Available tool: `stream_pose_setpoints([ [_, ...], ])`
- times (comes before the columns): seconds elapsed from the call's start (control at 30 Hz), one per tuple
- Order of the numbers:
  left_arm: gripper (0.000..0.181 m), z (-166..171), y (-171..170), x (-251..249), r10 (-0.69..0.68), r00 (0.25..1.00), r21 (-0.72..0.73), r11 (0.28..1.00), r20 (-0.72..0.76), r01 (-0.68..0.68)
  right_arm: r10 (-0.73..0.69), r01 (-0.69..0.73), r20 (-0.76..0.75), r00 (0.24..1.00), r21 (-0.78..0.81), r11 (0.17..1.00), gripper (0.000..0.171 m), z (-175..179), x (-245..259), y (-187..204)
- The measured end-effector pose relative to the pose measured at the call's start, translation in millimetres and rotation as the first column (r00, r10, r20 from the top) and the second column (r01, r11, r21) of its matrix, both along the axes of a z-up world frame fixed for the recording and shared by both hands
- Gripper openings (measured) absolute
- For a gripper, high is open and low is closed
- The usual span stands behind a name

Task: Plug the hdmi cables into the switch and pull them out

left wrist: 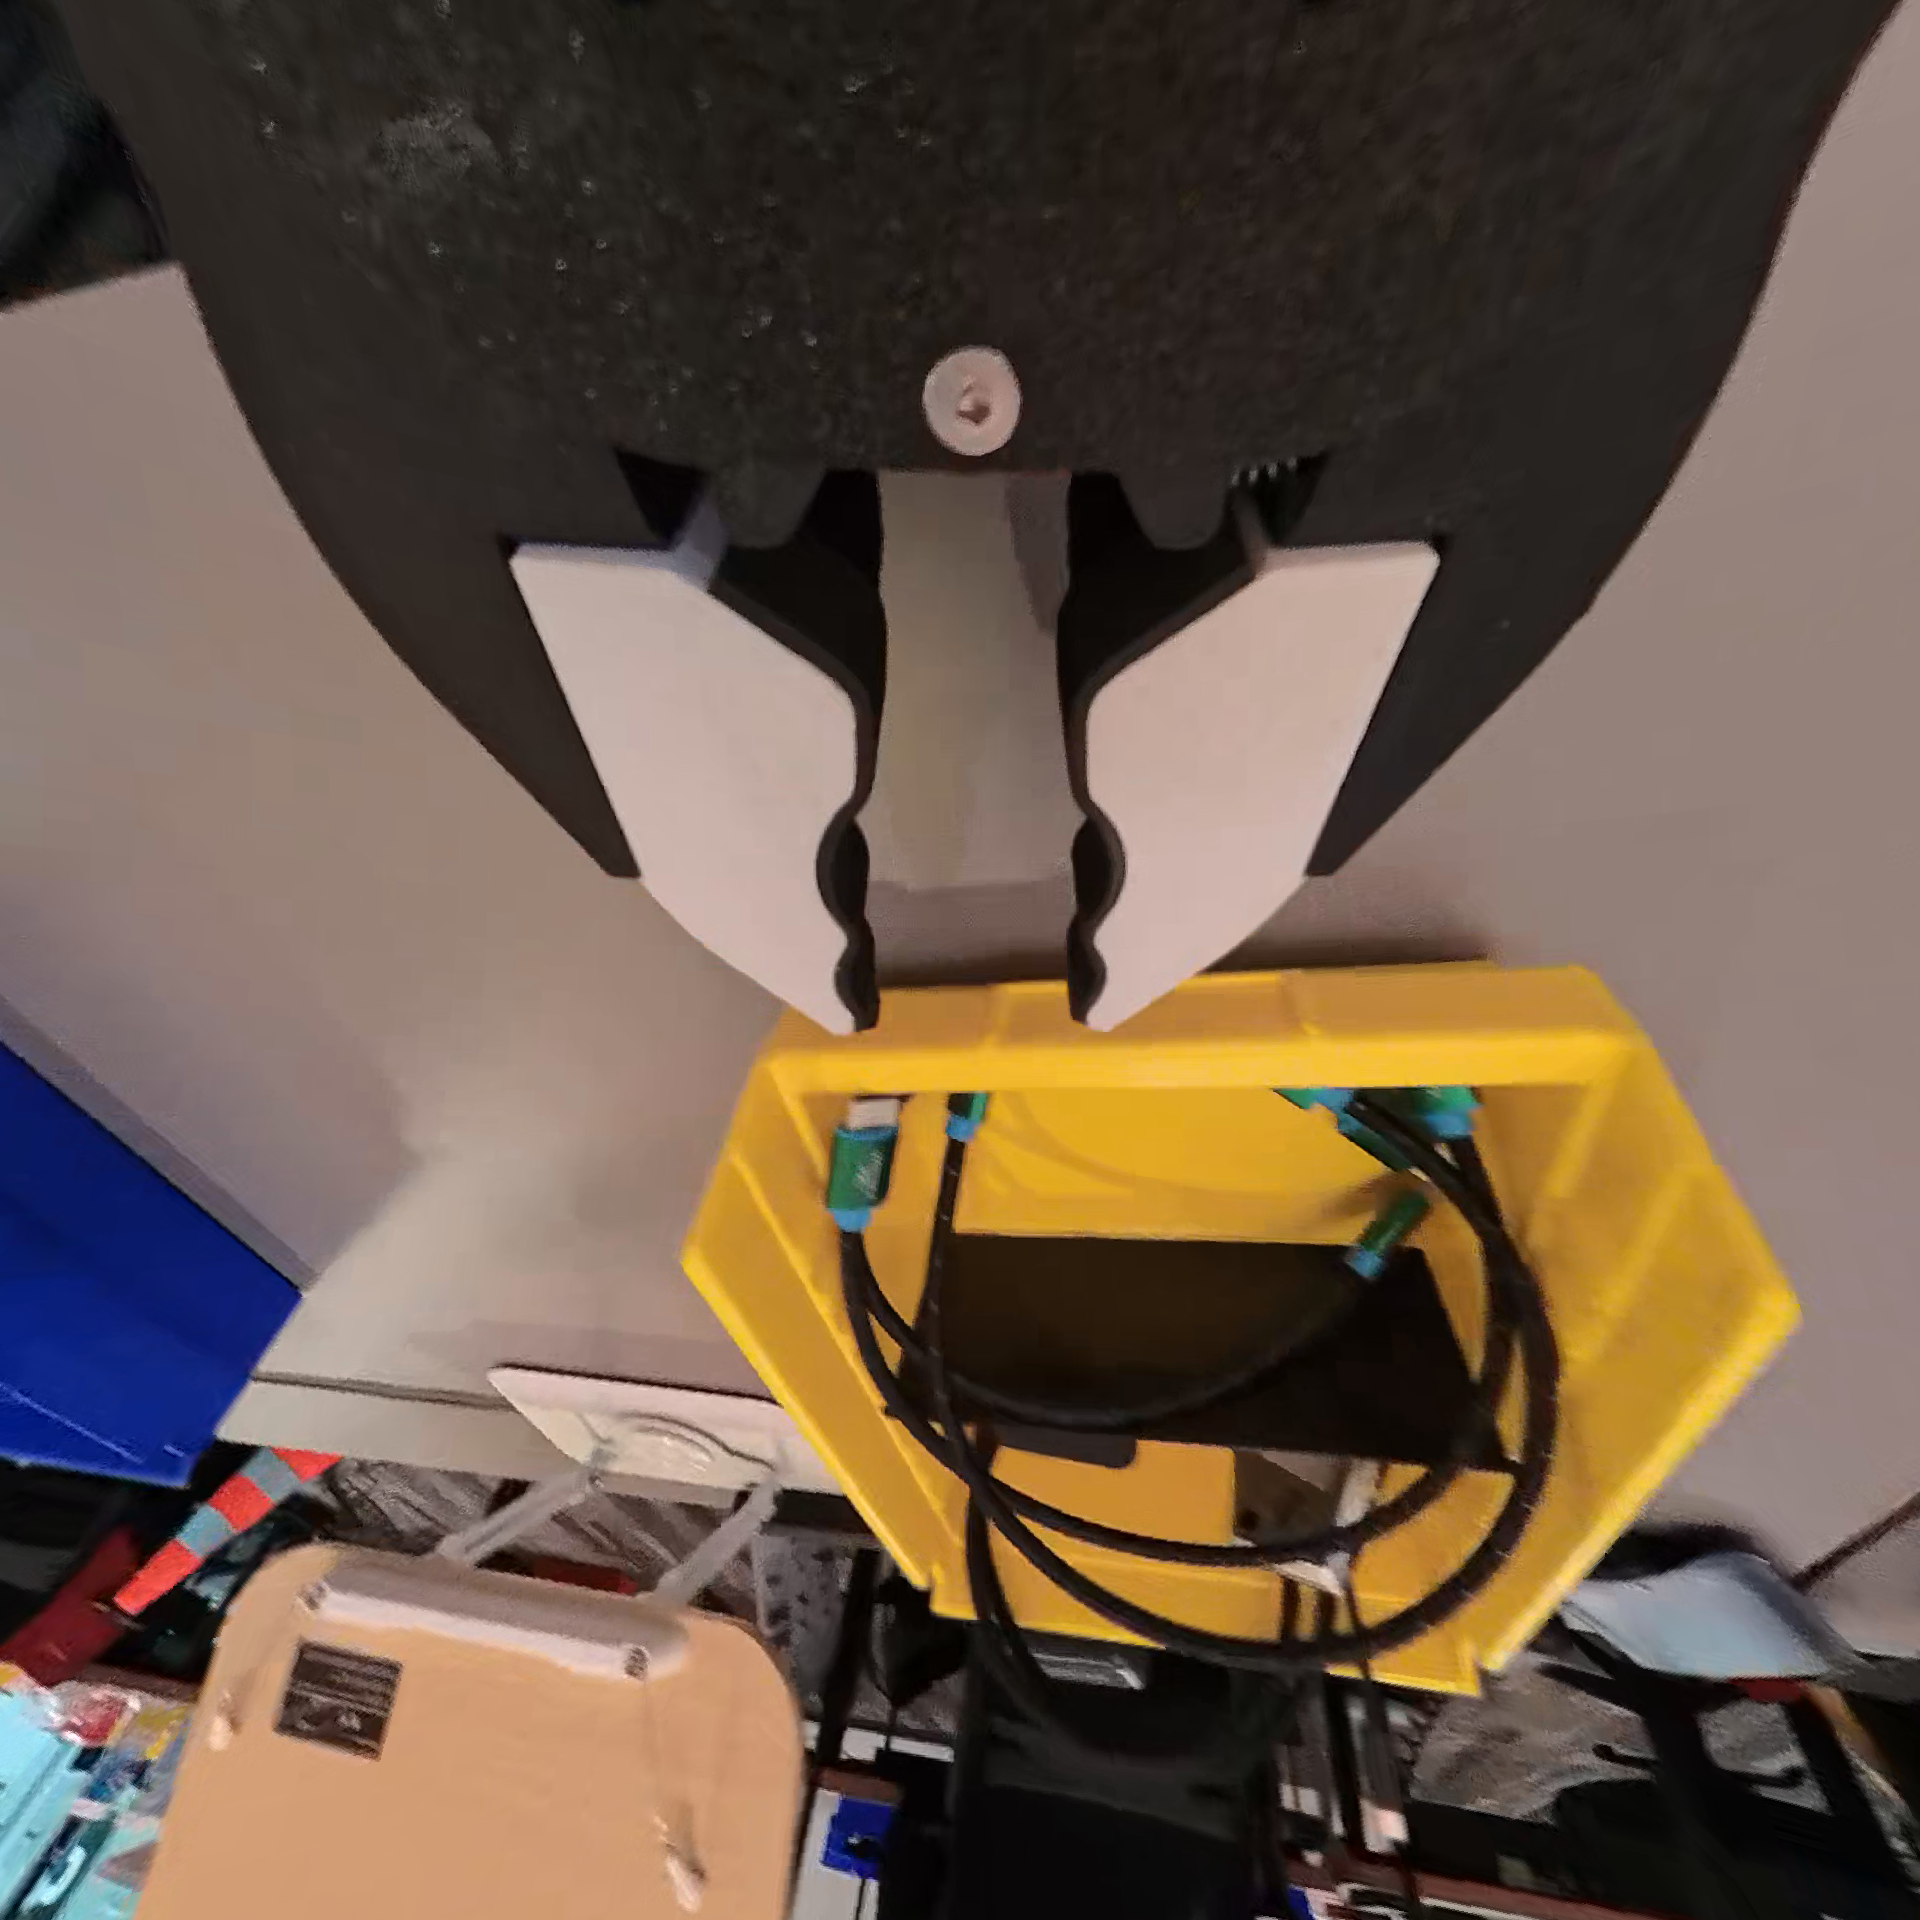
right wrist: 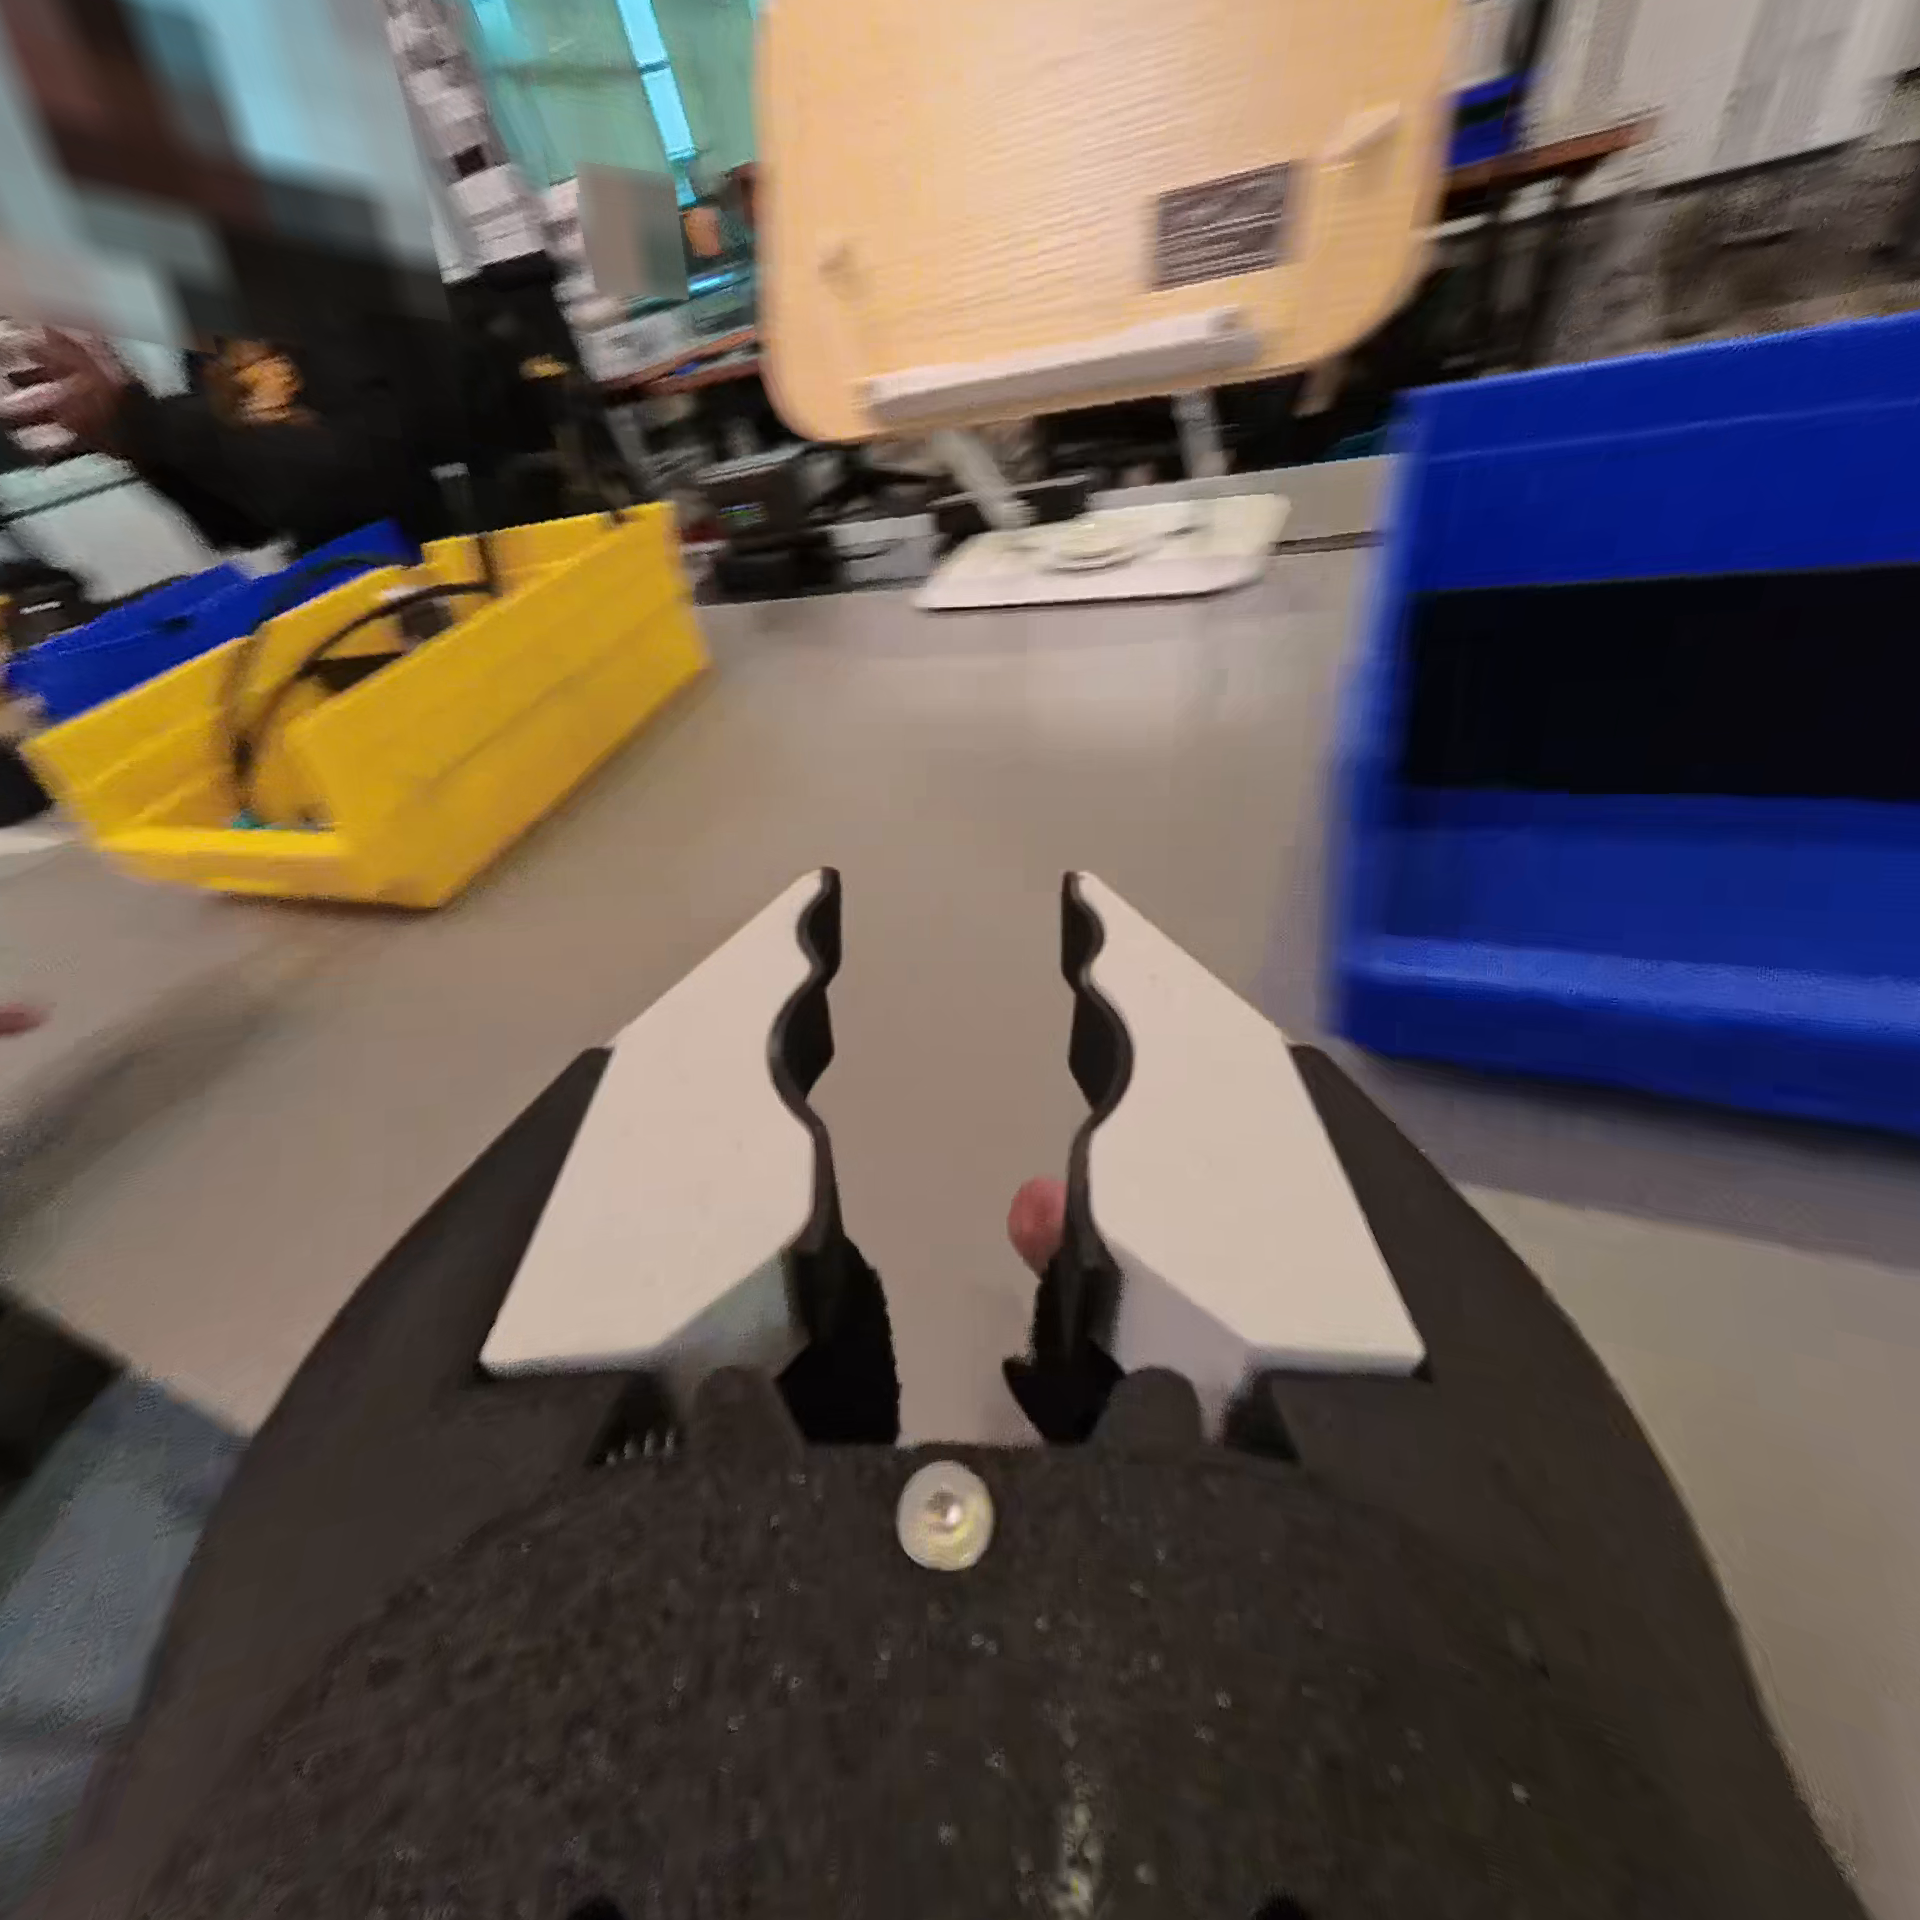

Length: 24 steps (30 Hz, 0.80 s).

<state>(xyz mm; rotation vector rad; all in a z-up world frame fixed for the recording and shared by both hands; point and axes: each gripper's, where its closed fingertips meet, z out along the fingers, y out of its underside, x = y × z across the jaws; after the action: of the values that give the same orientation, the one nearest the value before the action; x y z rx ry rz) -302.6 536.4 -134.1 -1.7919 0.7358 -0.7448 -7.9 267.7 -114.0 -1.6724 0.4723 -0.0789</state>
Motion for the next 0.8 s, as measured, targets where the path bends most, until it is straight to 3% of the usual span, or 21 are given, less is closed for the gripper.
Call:
stream_pose_setpoints([
  [0.13, 0.035, -2.4, -5.2, 7.6, -0.027, 1.000, 0.006, 1.000, -0.010, 0.027, -0.196, 0.197, 0.029, 0.980, -0.052, 0.979, 0.046, -6.0, 70.8, -49.7],
  [0.27, 0.035, -11.3, -5.5, 14.6, -0.068, 0.997, -0.039, 0.997, -0.046, 0.067, -0.256, 0.254, -0.006, 0.967, -0.089, 0.963, 0.046, -21.2, 110.9, -67.9],
  [0.43, 0.031, -1.2, -11.3, 21.2, -0.106, 0.994, -0.069, 0.992, 0.022, 0.107, -0.275, 0.272, -0.024, 0.961, -0.094, 0.958, 0.043, -23.7, 127.4, -72.9],
  [0.57, 0.029, -0.6, -3.9, 14.8, -0.076, 0.997, -0.029, 0.997, -0.002, 0.076, -0.270, 0.267, 0.000, 0.963, -0.128, 0.955, 0.042, -29.4, 129.7, -68.0],
  [0.8, 0.028, -9.5, 2.7, 10.5, -0.060, 0.998, -0.104, 0.993, 0.004, 0.060, -0.249, 0.241, -0.070, 0.966, -0.106, 0.965, 0.041, -33.8, 130.3, -61.8],
])
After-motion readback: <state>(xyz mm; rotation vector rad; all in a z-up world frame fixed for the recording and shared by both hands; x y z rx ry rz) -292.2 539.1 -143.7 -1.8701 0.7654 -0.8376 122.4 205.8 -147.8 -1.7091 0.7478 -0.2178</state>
